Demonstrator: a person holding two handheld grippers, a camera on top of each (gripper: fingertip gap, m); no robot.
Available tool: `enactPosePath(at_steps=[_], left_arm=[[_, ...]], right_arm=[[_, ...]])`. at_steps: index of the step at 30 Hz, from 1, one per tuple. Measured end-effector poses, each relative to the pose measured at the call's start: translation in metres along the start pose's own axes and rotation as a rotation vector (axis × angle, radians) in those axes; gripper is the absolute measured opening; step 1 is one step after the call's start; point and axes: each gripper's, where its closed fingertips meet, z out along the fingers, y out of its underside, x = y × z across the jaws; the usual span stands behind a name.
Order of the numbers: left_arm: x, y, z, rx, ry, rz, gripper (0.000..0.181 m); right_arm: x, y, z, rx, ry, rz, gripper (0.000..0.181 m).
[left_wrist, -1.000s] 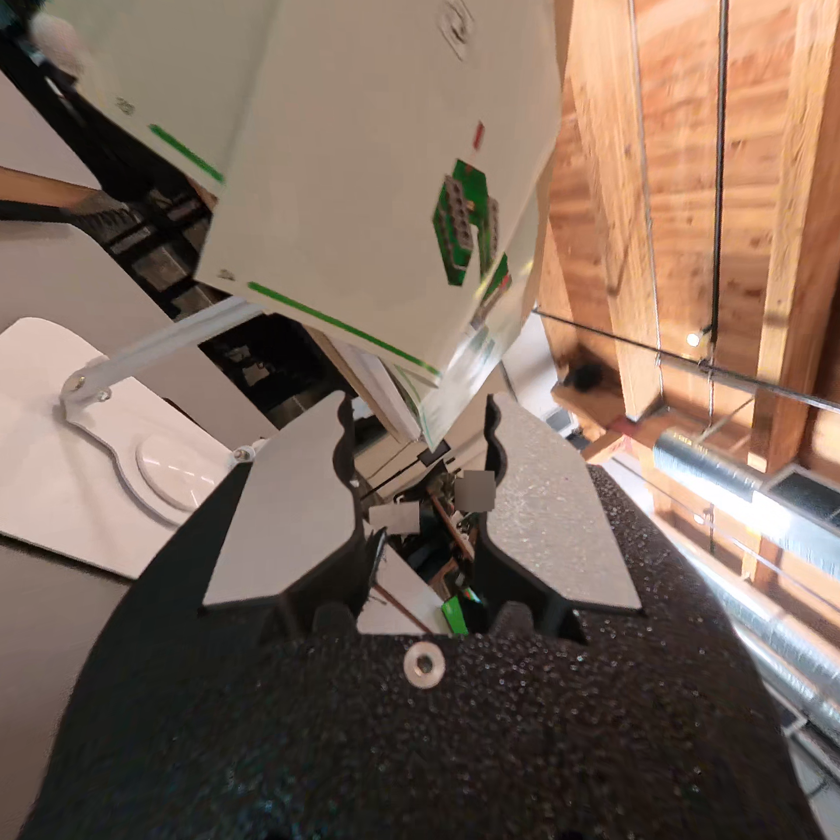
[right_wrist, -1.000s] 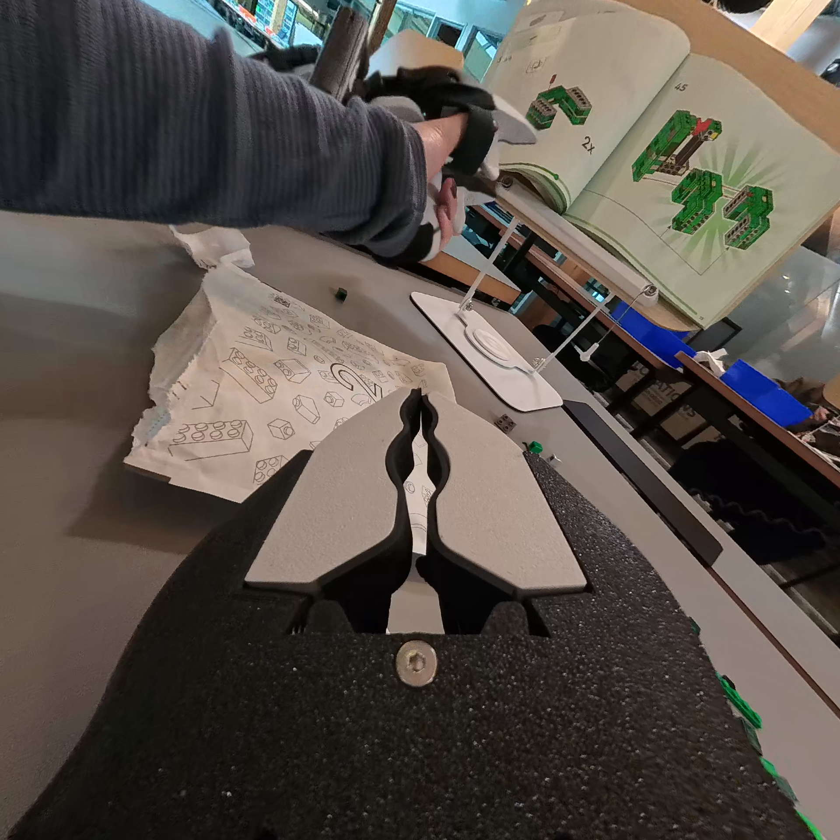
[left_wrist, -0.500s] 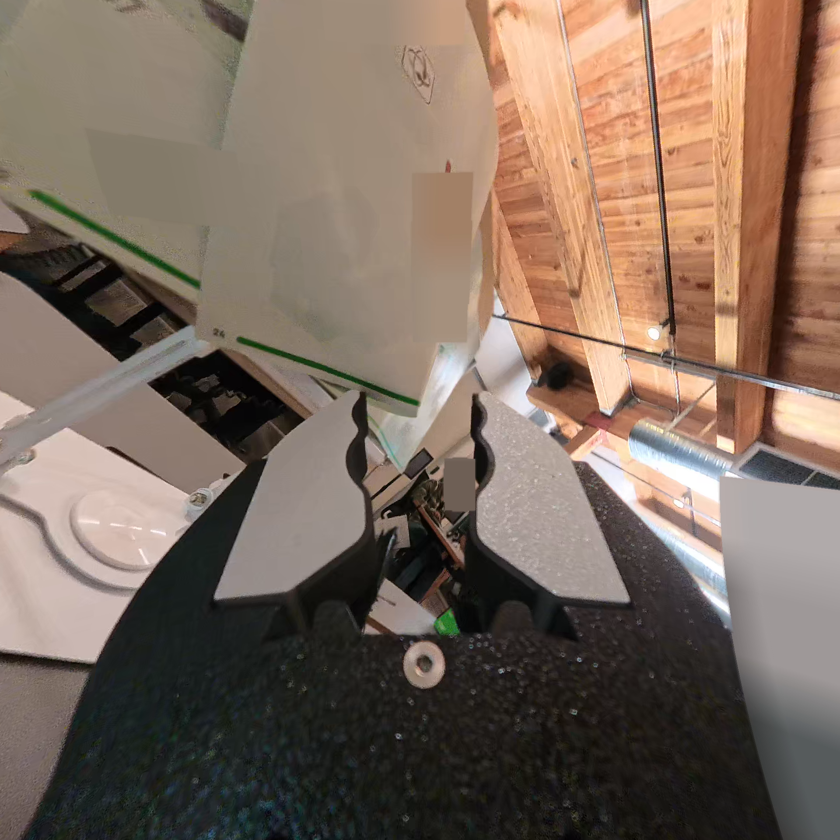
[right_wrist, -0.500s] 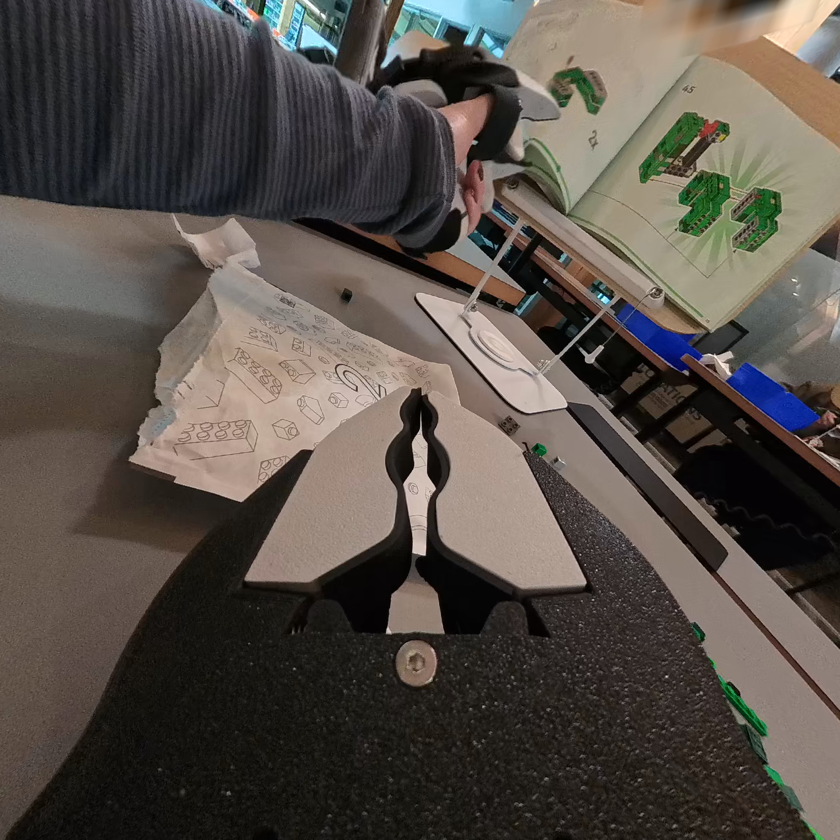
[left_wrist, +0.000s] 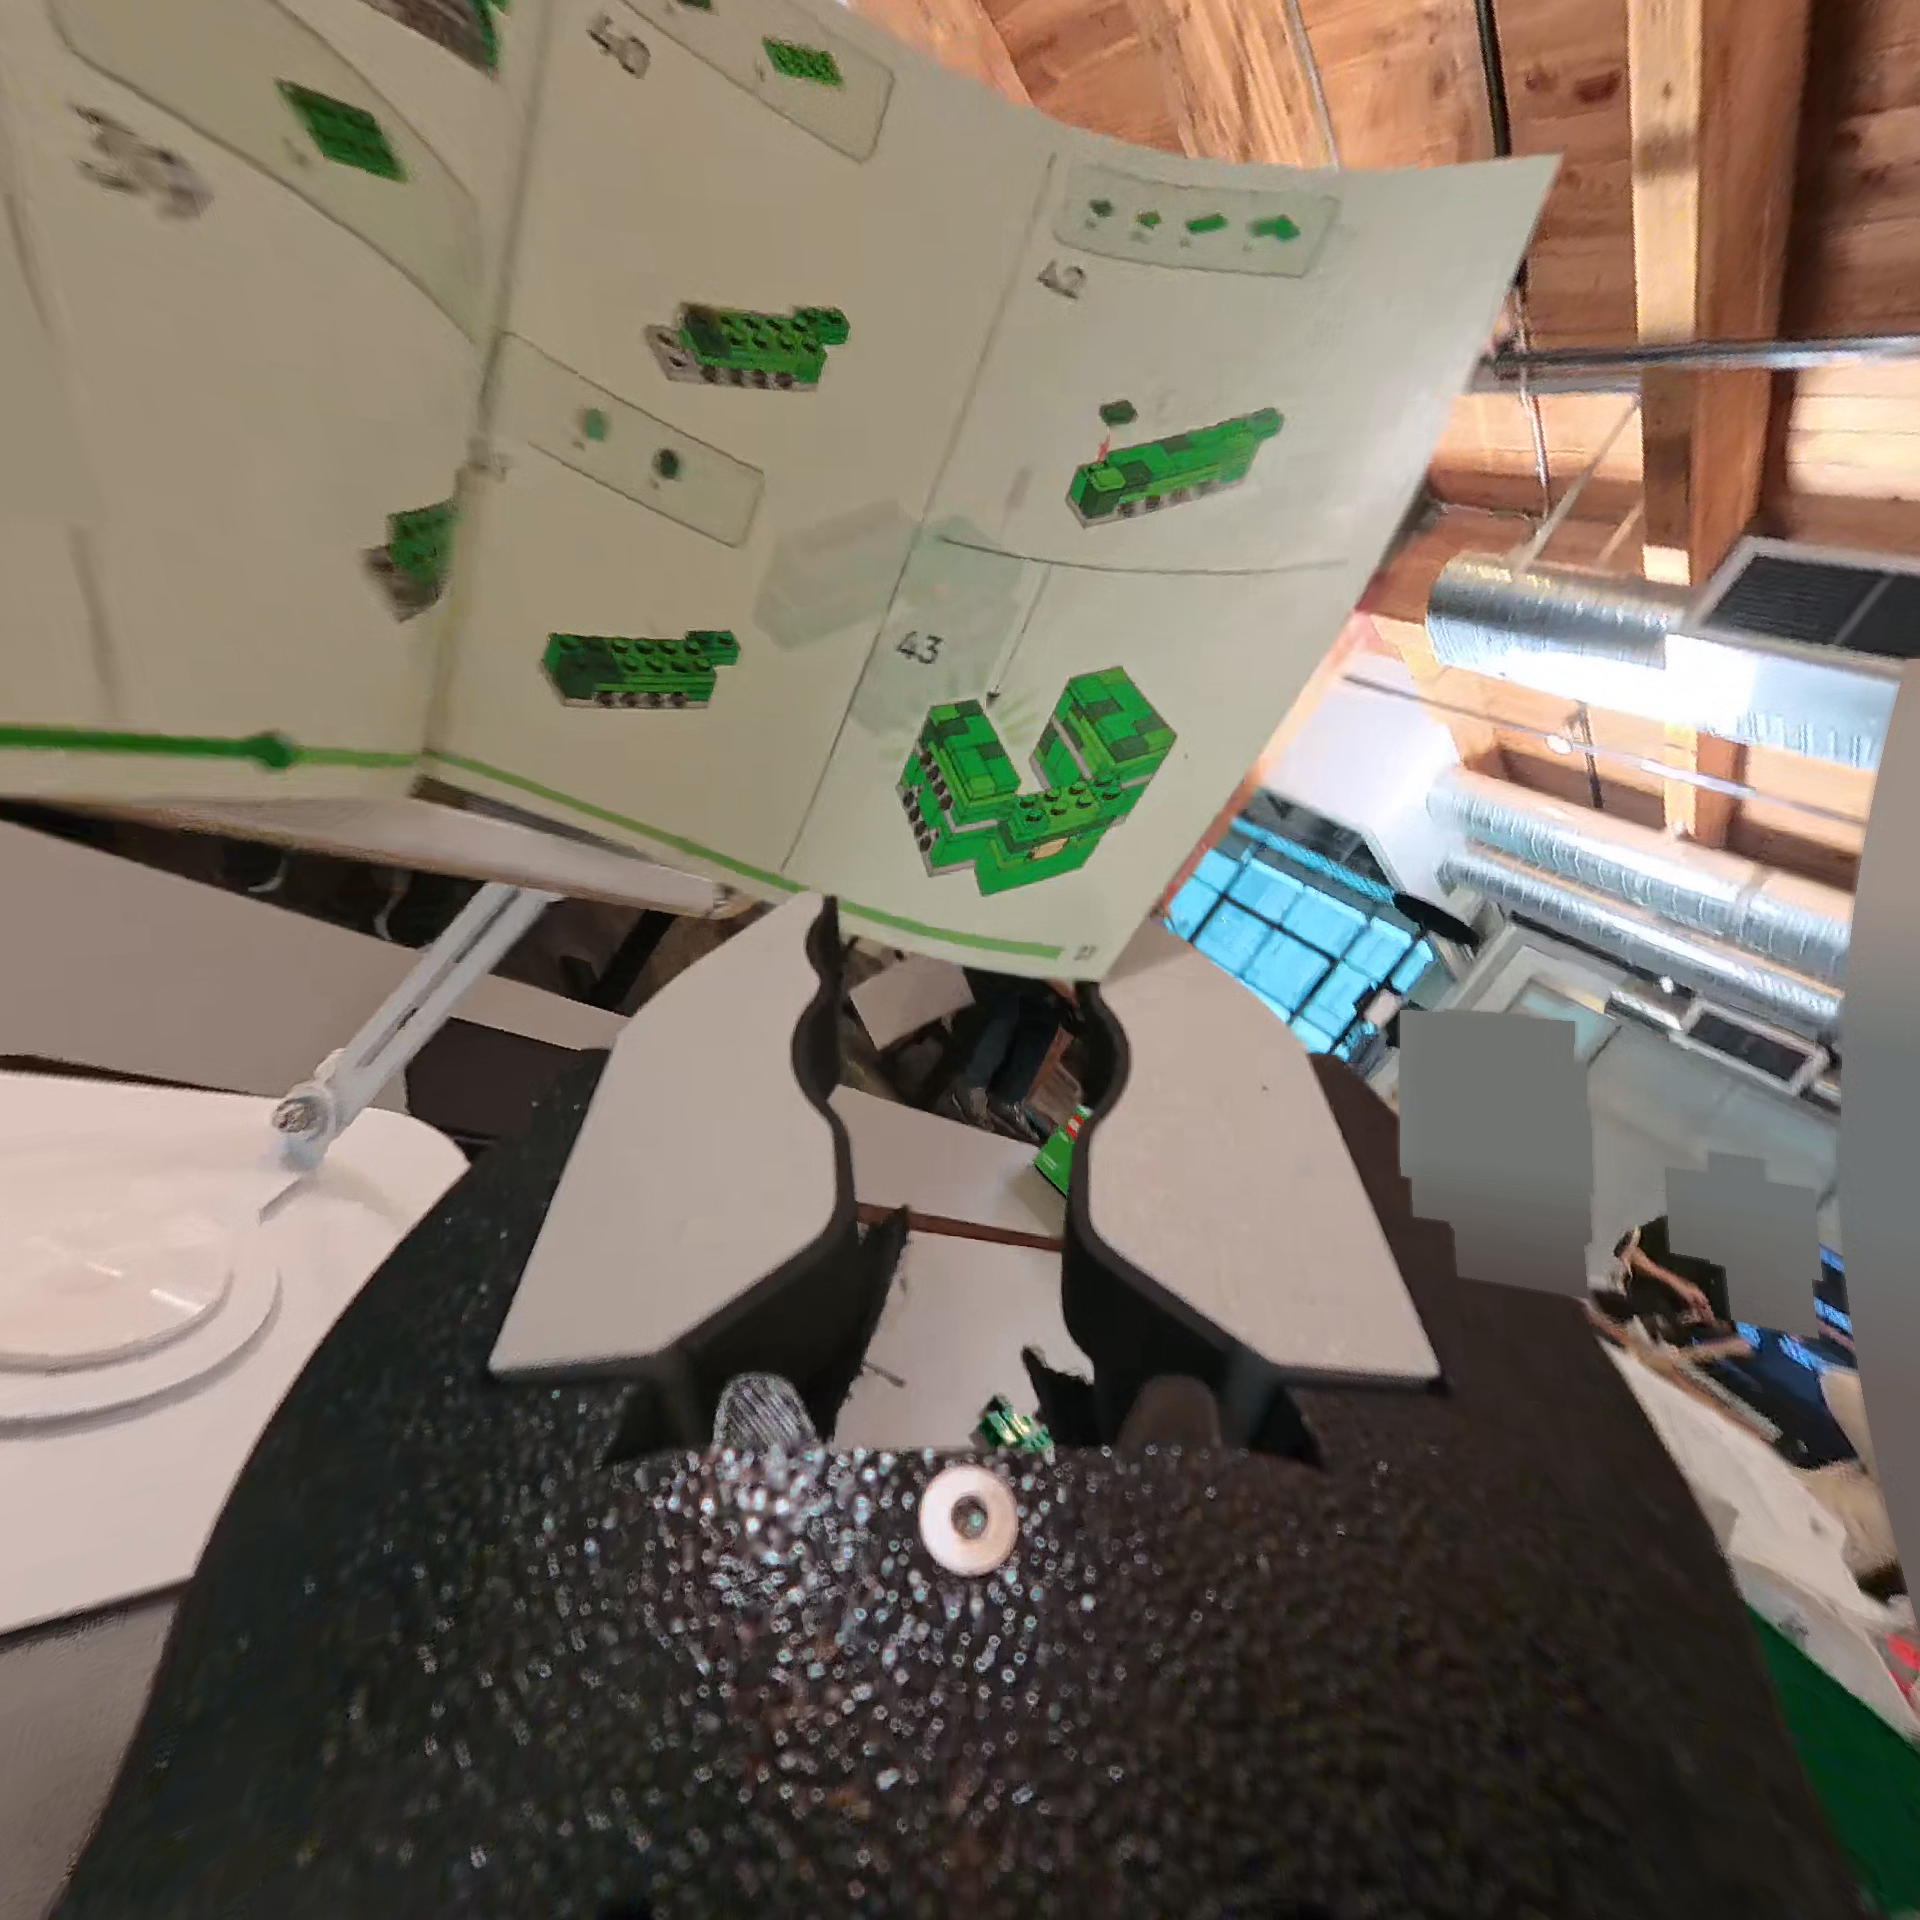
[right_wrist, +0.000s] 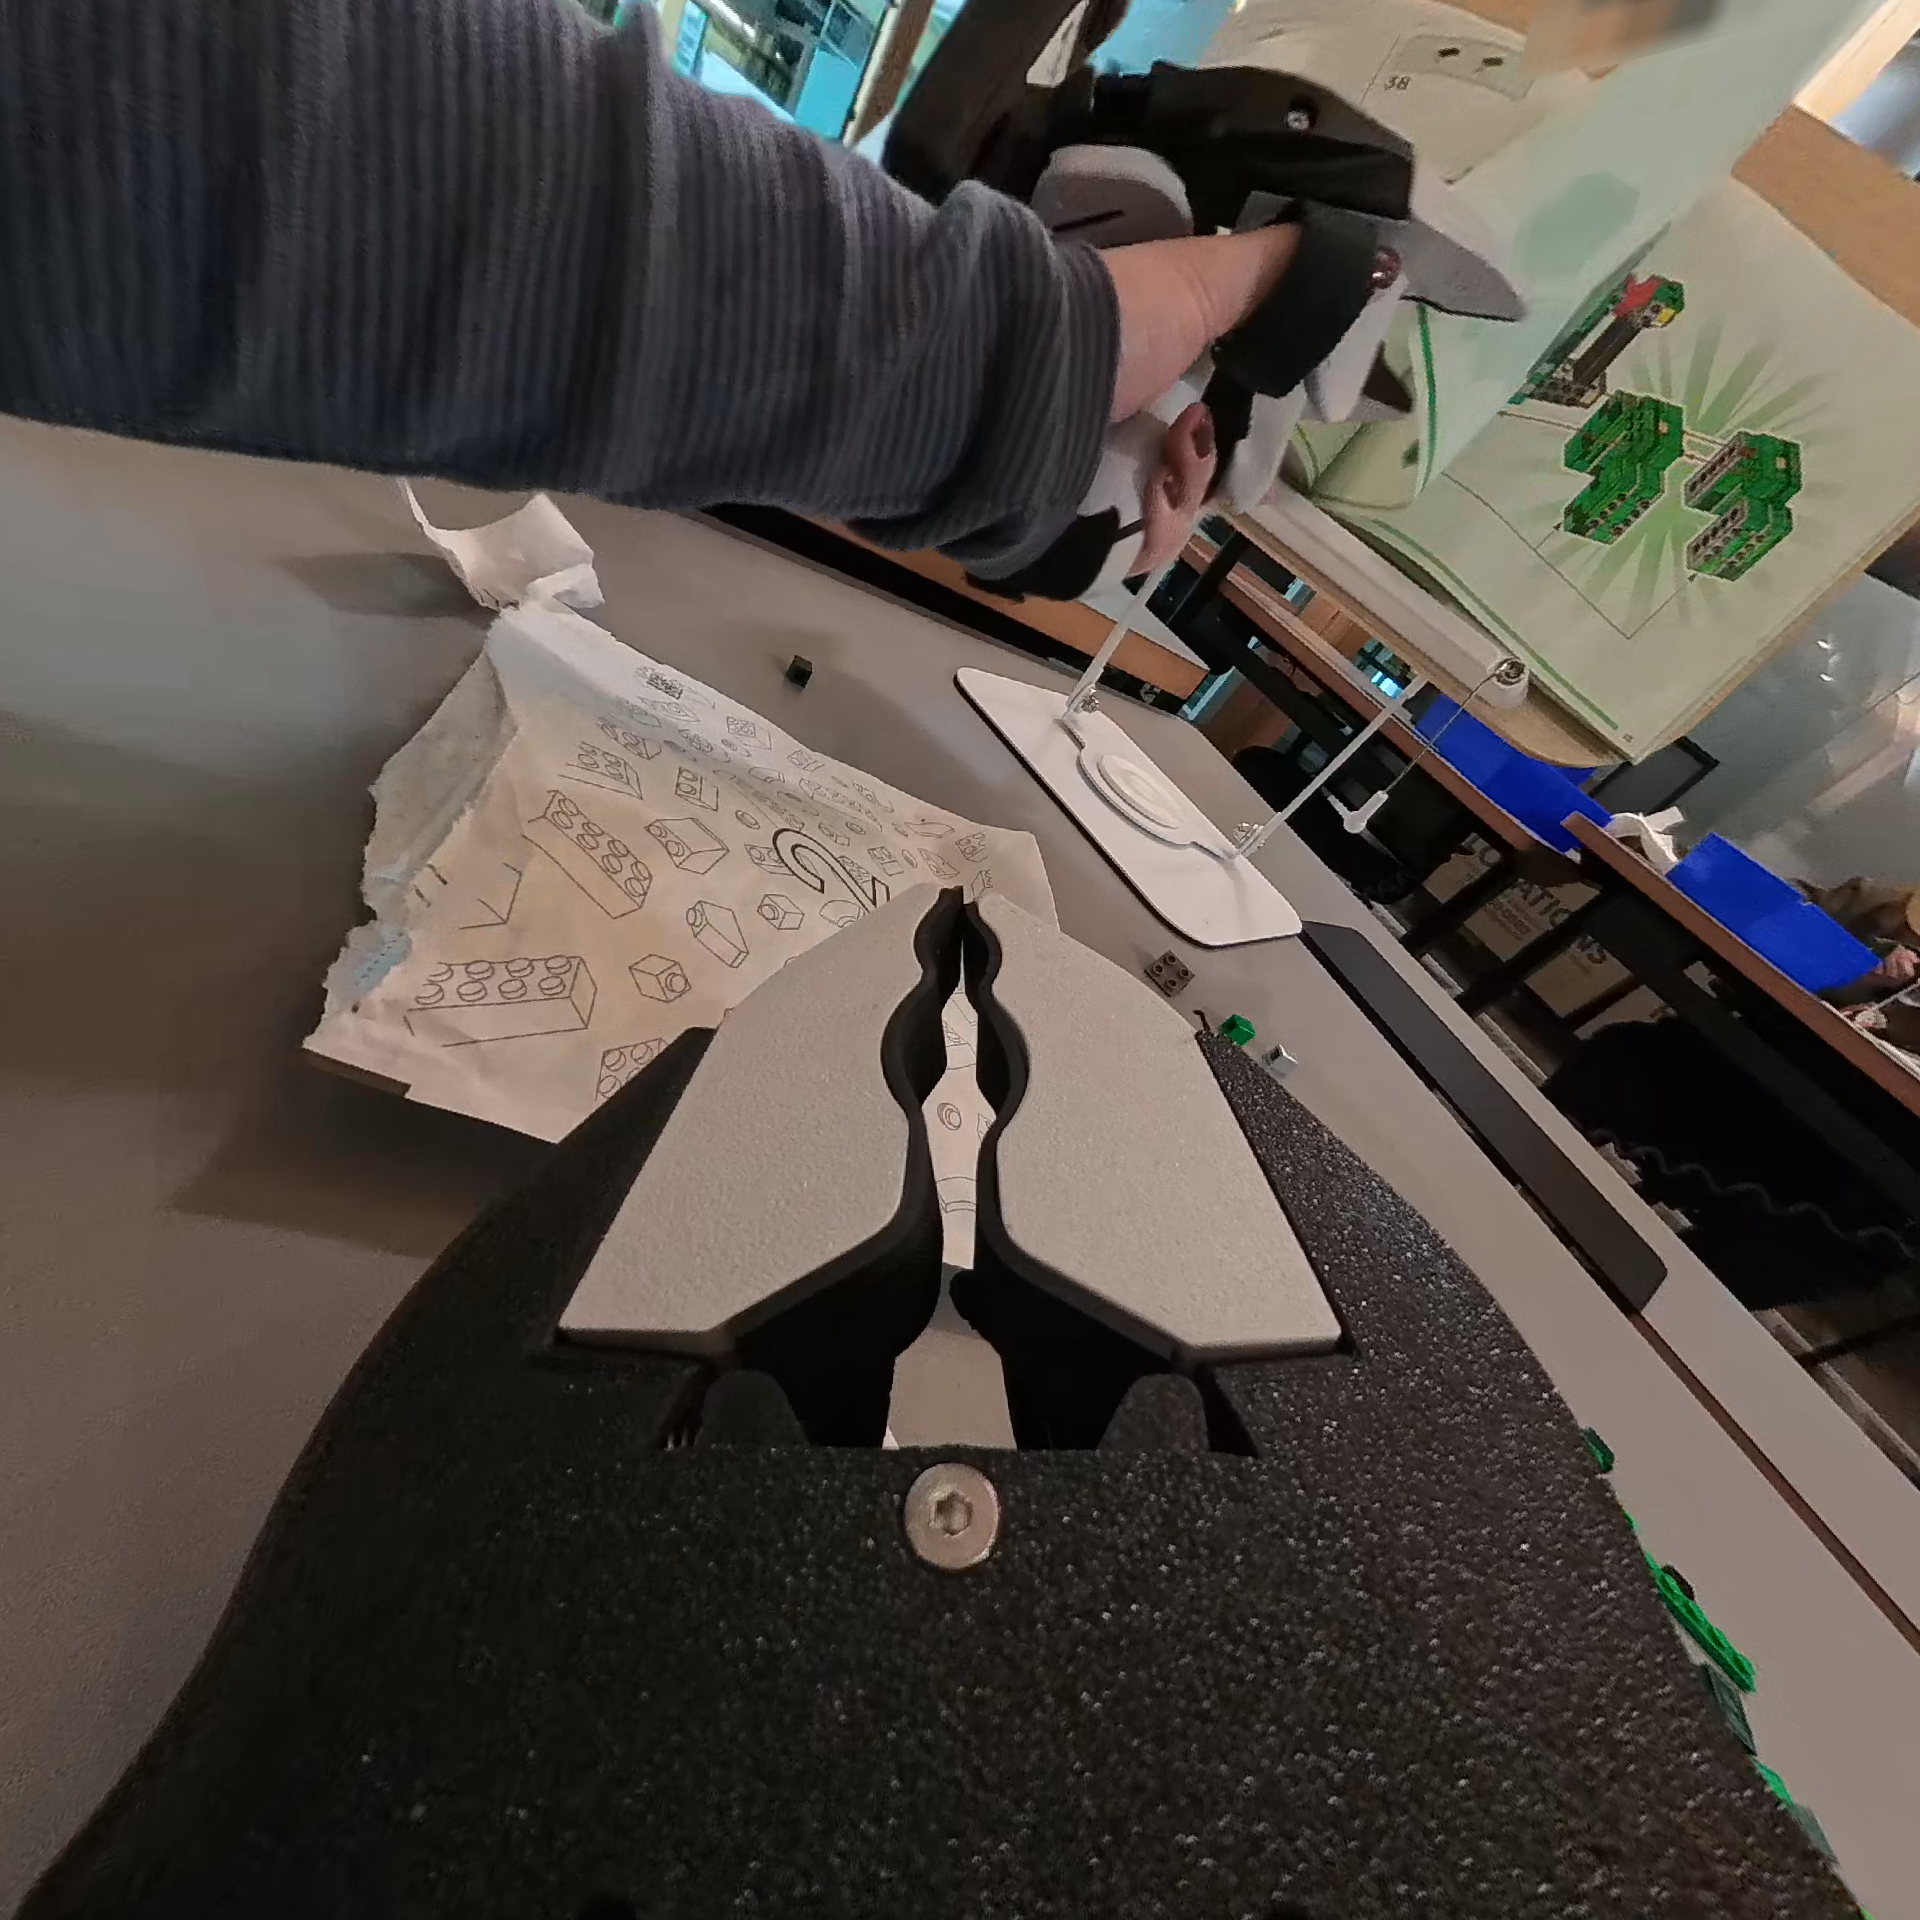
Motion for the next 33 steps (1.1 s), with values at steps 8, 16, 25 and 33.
enactPosePath(at_steps=[8,16,25,33], left_arm=[[-0.069,-0.036,-0.056,0.323,-0.204,-0.179,0.051],[-0.090,-0.062,-0.052,0.416,-0.145,-0.271,0.071],[-0.012,-0.038,-0.020,0.242,-0.014,0.155,0.051],[0.011,-0.008,0.011,0.079,0.023,0.288,0.050]], right_arm=[[-0.001,0.000,0.000,-0.003,-0.002,-0.005,0.000],[-0.001,0.000,0.000,-0.003,-0.003,-0.003,0.000],[-0.002,0.000,0.001,-0.002,-0.007,-0.005,0.000],[-0.002,0.000,0.001,-0.003,-0.008,-0.006,0.000]])
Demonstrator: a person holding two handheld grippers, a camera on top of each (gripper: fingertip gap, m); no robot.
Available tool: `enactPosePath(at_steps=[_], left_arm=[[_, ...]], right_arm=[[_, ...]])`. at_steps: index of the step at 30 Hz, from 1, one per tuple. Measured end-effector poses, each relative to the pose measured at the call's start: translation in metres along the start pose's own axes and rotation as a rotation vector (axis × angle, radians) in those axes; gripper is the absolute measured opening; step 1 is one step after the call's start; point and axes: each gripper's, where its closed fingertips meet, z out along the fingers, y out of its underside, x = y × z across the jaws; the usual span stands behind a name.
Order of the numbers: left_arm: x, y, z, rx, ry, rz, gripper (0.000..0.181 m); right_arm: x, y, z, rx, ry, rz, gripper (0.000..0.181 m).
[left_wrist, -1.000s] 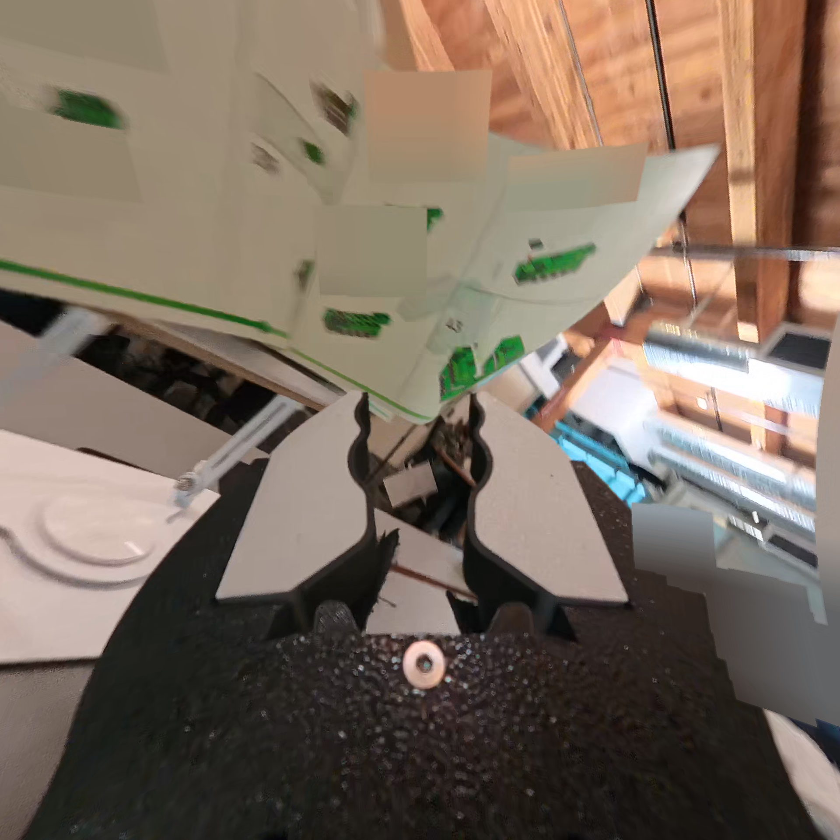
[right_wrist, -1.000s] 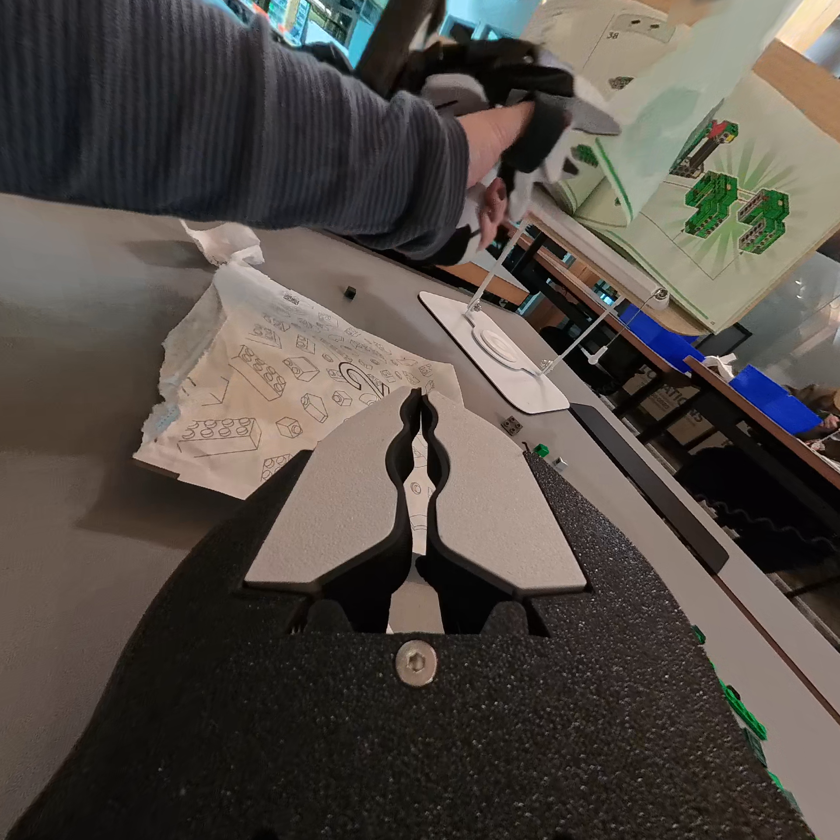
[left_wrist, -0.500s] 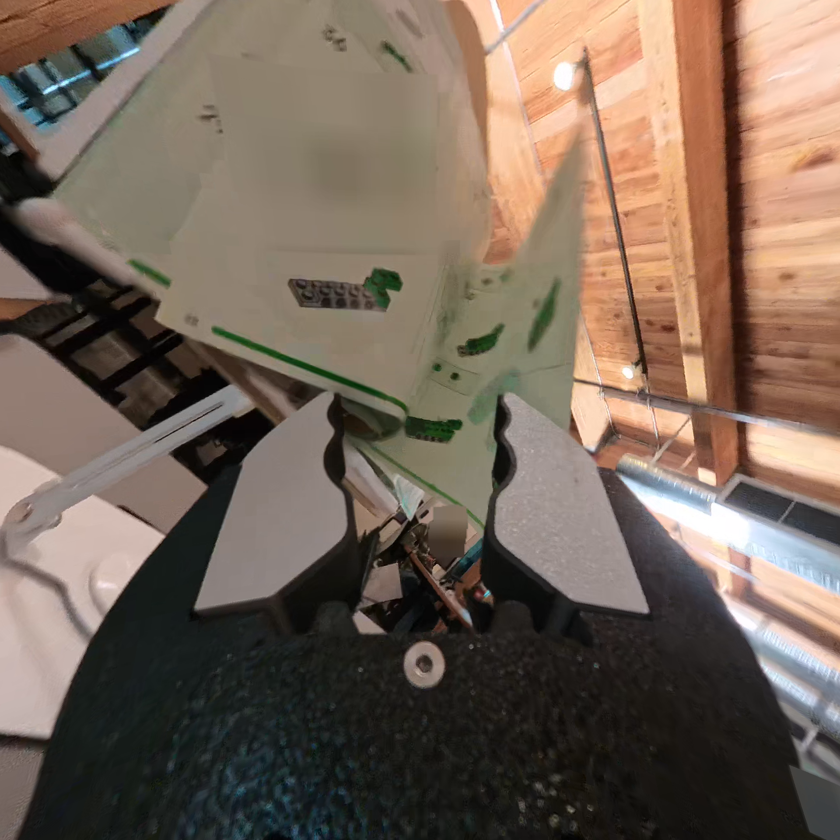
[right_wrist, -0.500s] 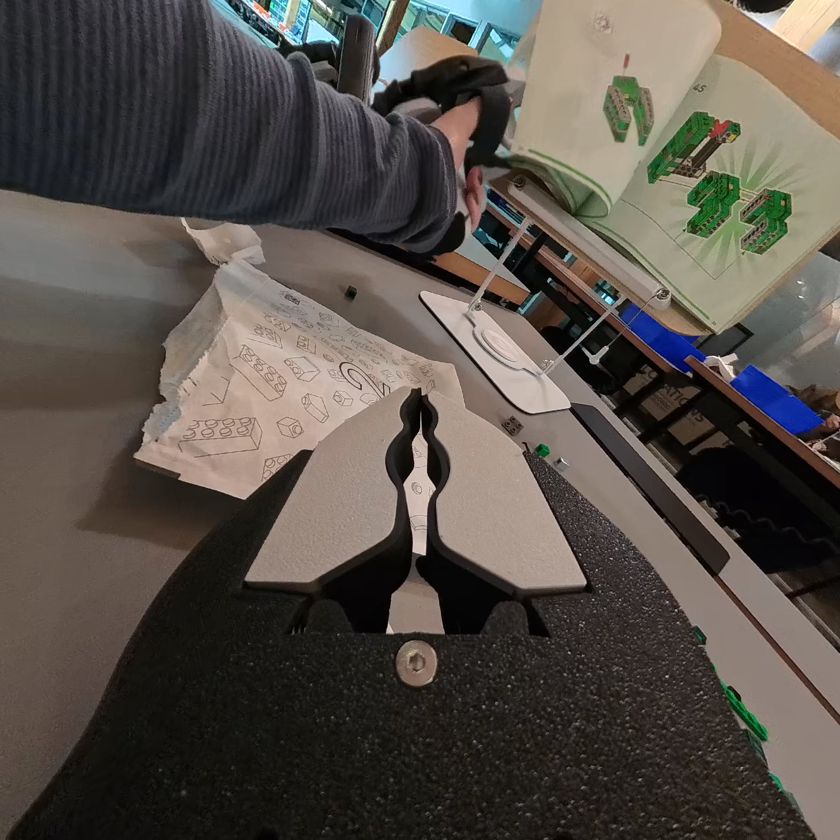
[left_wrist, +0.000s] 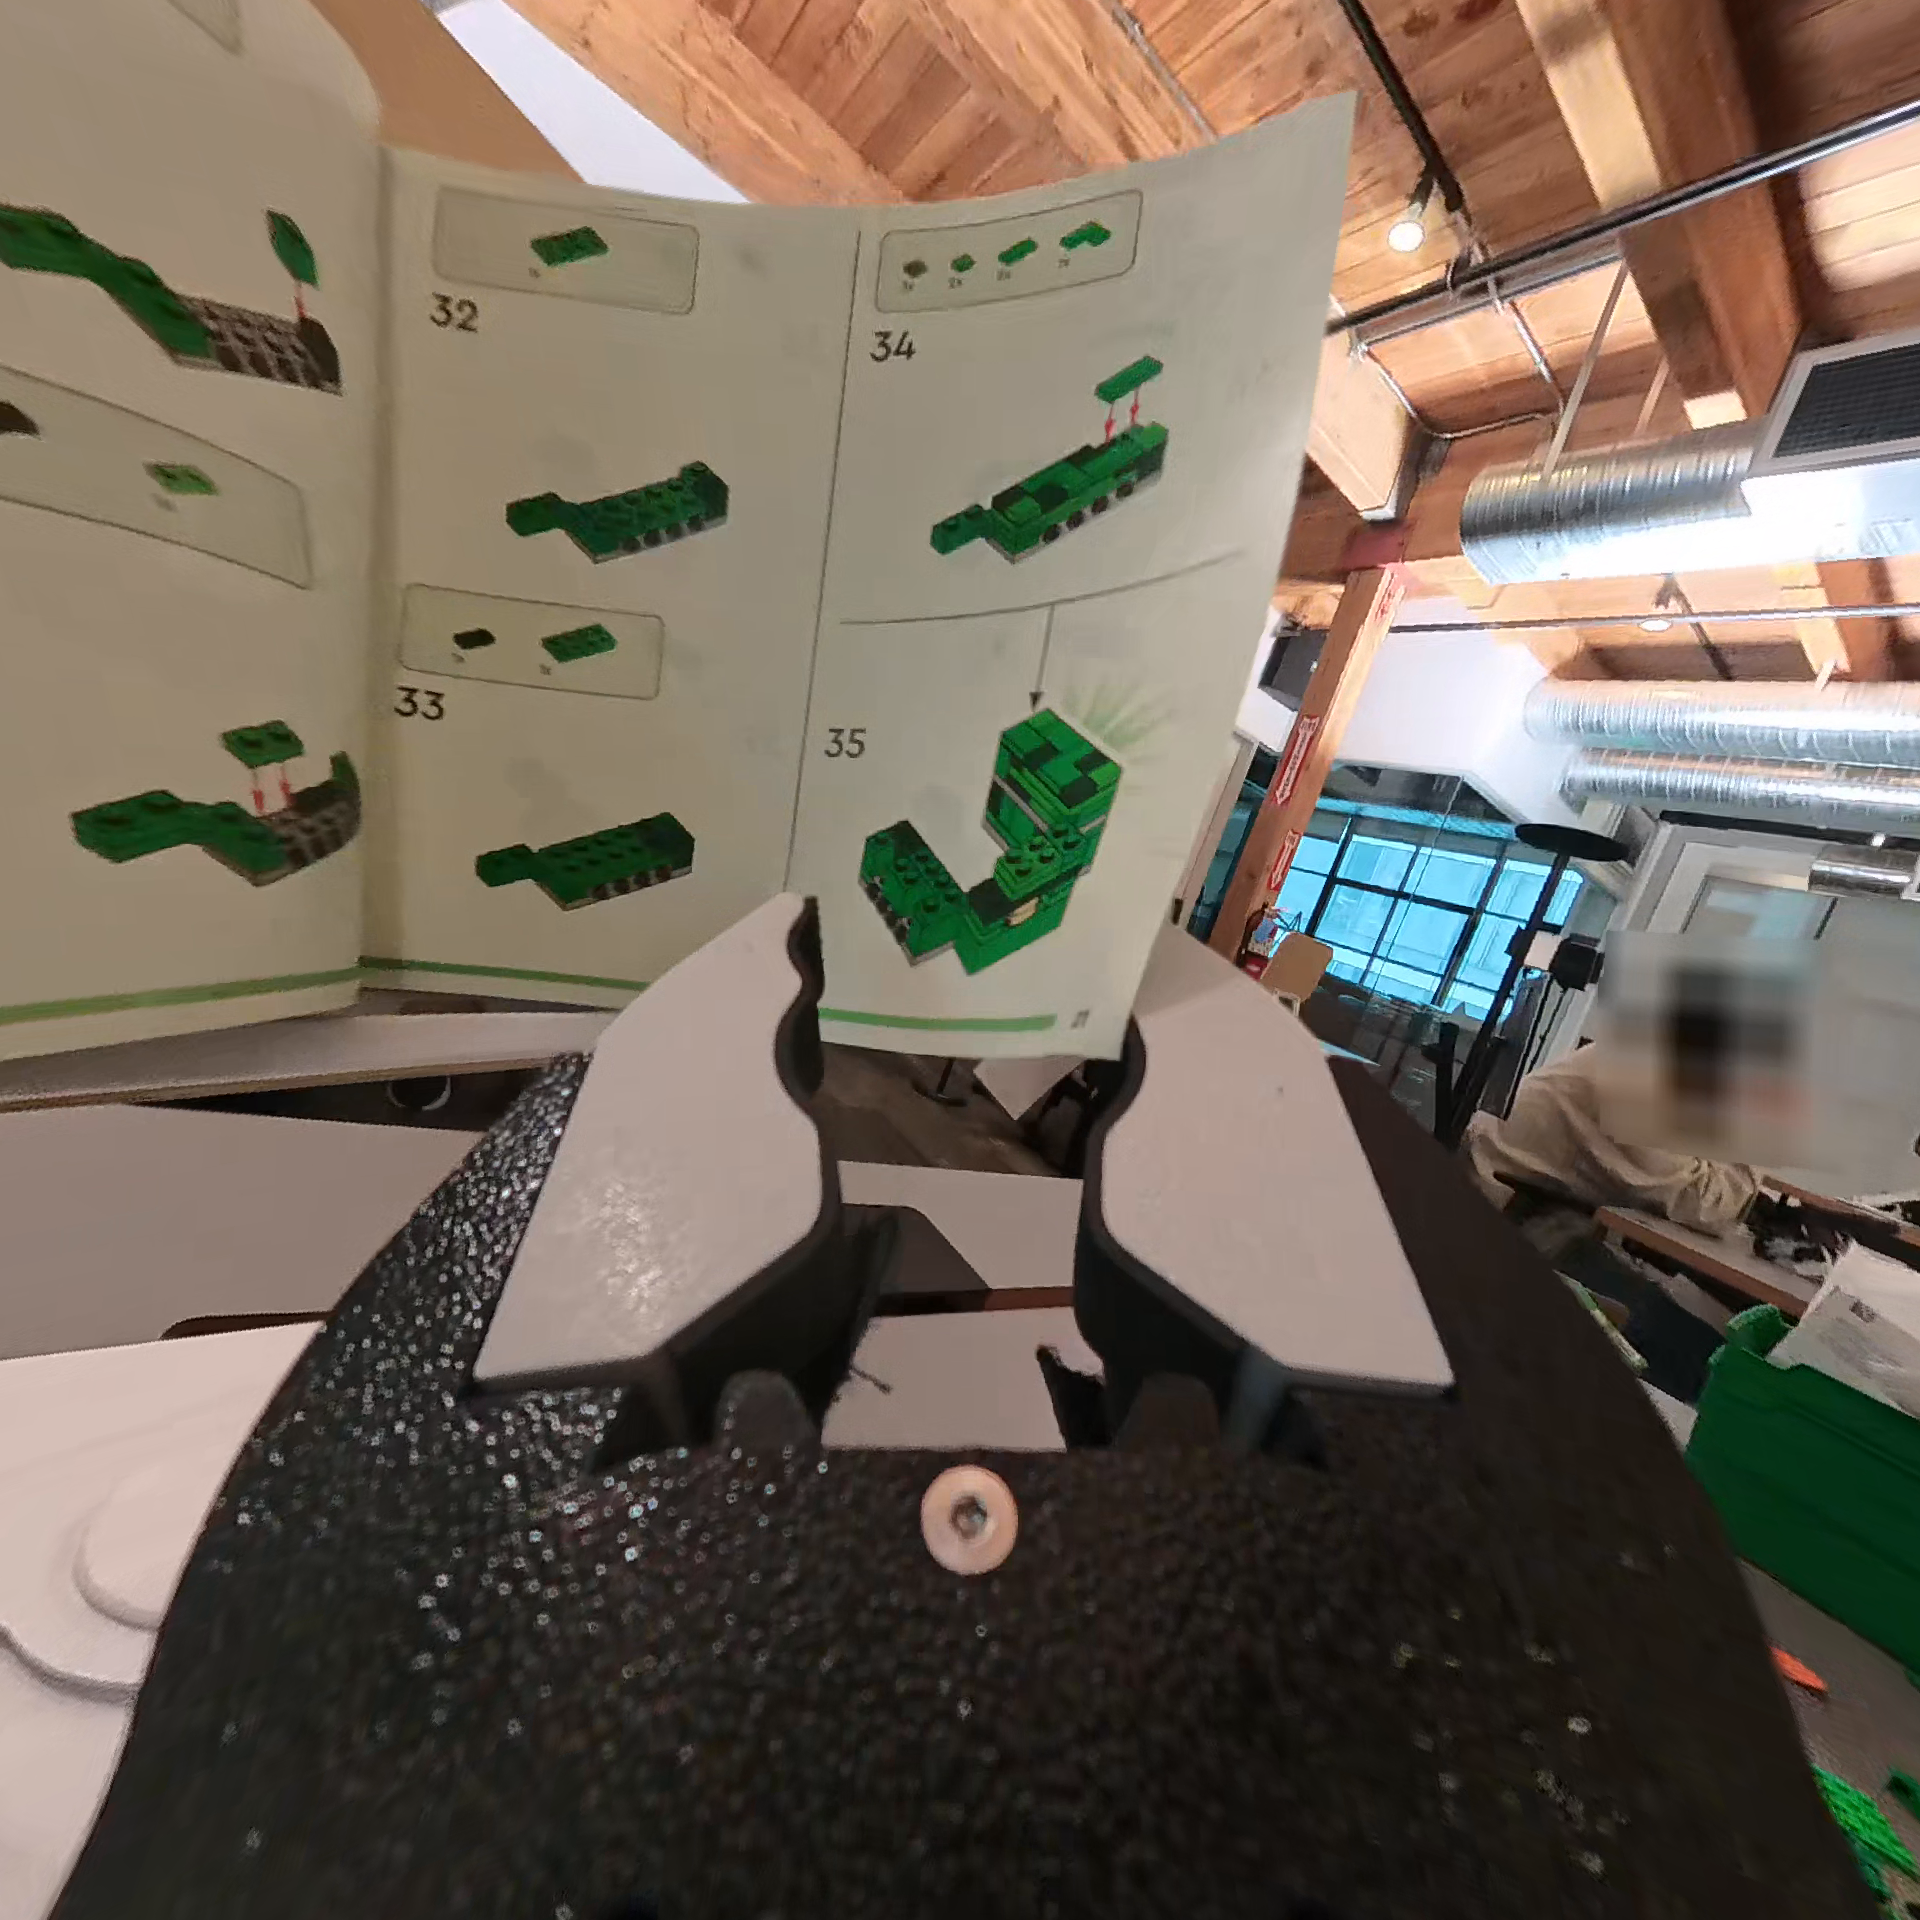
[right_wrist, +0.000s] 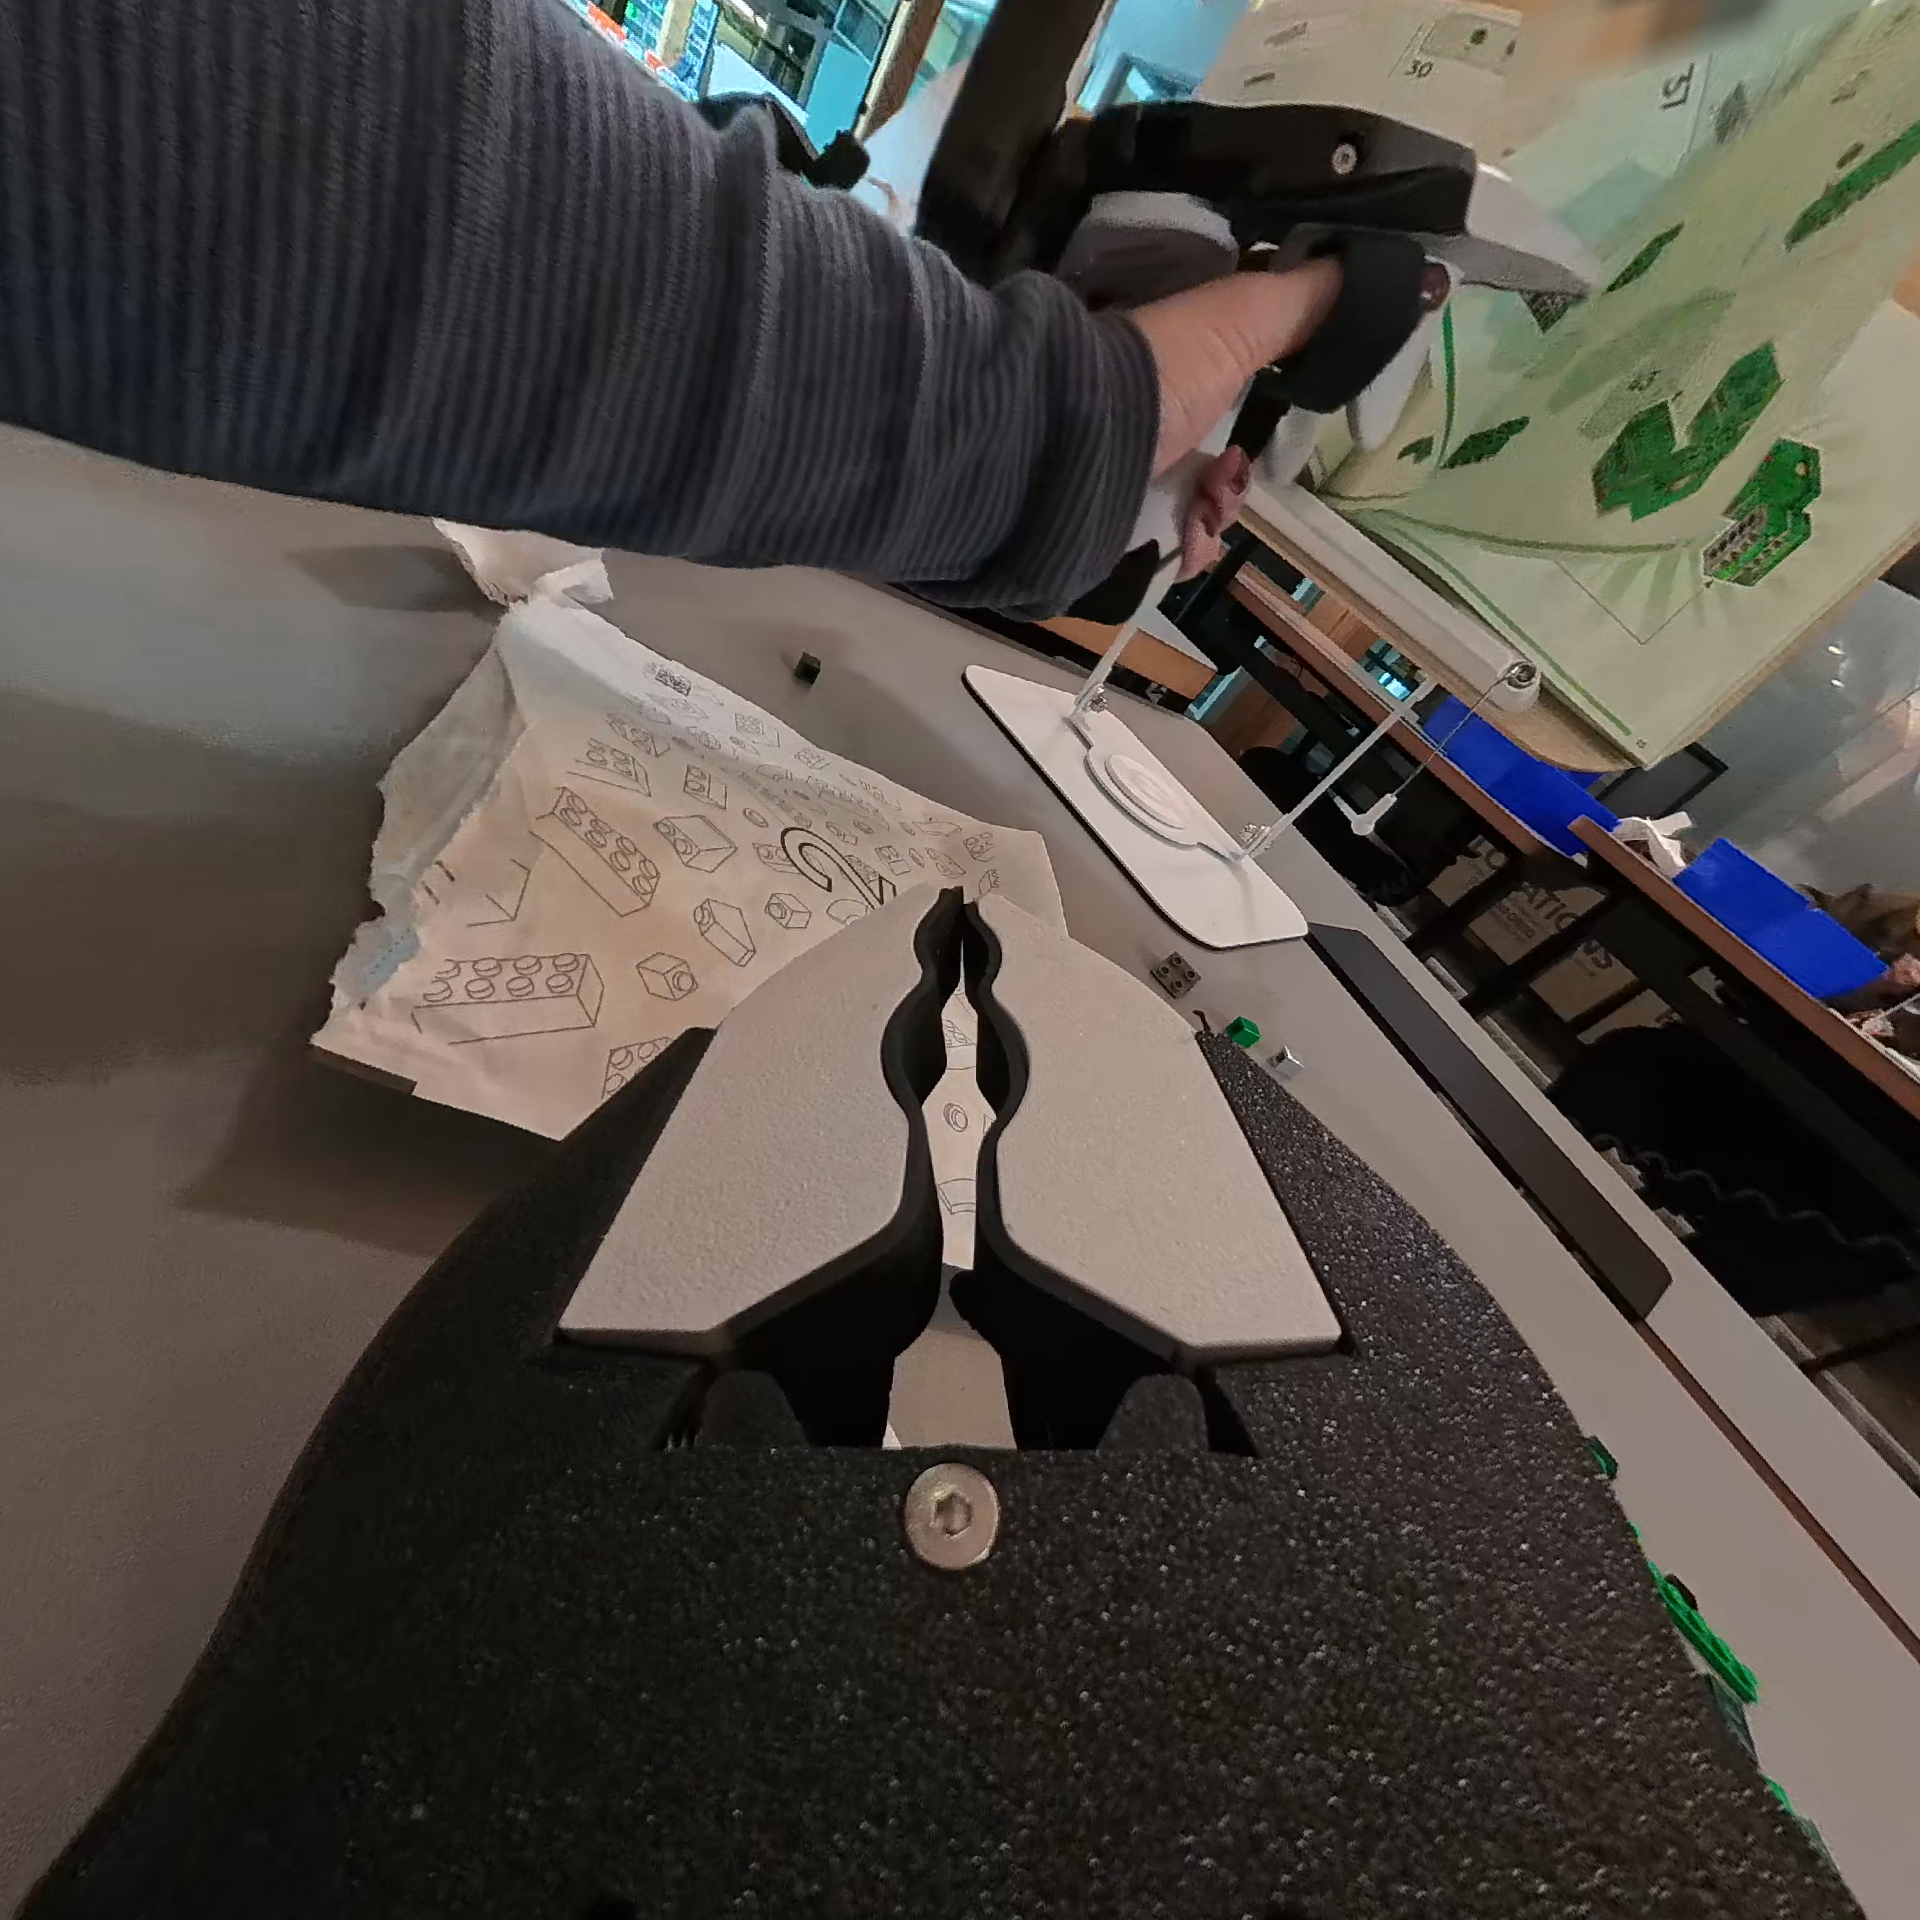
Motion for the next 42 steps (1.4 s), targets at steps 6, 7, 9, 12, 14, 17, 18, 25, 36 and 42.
enactPosePath(at_steps=[6,7,9,12,14,17,18,25,36,42], left_arm=[[0.001,0.013,0.003,-0.040,0.019,-0.034,0.049],[0.001,0.017,0.004,-0.056,0.027,-0.037,0.049],[0.003,0.022,0.006,-0.078,0.040,-0.034,0.049],[0.007,0.028,0.011,-0.113,0.059,-0.028,0.051],[0.012,0.032,0.015,-0.136,0.077,-0.013,0.052],[0.021,0.037,0.023,-0.169,0.095,0.034,0.054],[0.023,0.038,0.026,-0.182,0.097,0.050,0.055],[0.034,0.071,0.049,-0.416,0.112,0.092,0.075],[0.042,0.085,0.045,-0.476,0.061,0.325,0.075],[0.044,0.087,0.027,-0.454,0.092,0.353,0.071]], right_arm=[[0.000,0.000,0.000,0.000,-0.002,-0.001,0.000],[-0.001,0.000,0.000,0.000,-0.003,-0.002,0.000],[-0.001,0.000,0.000,0.000,-0.004,-0.002,0.000],[-0.001,0.000,0.000,-0.001,-0.004,-0.002,0.000],[-0.001,0.000,0.000,-0.002,-0.004,-0.002,0.000],[-0.001,0.000,0.000,-0.002,-0.004,-0.001,0.000],[-0.001,0.000,0.000,-0.002,-0.004,-0.001,0.000],[-0.001,0.000,0.000,-0.001,-0.005,-0.001,0.000],[-0.001,0.000,0.000,-0.001,-0.008,-0.001,0.000],[-0.001,0.000,0.000,-0.001,-0.009,-0.002,0.000]])
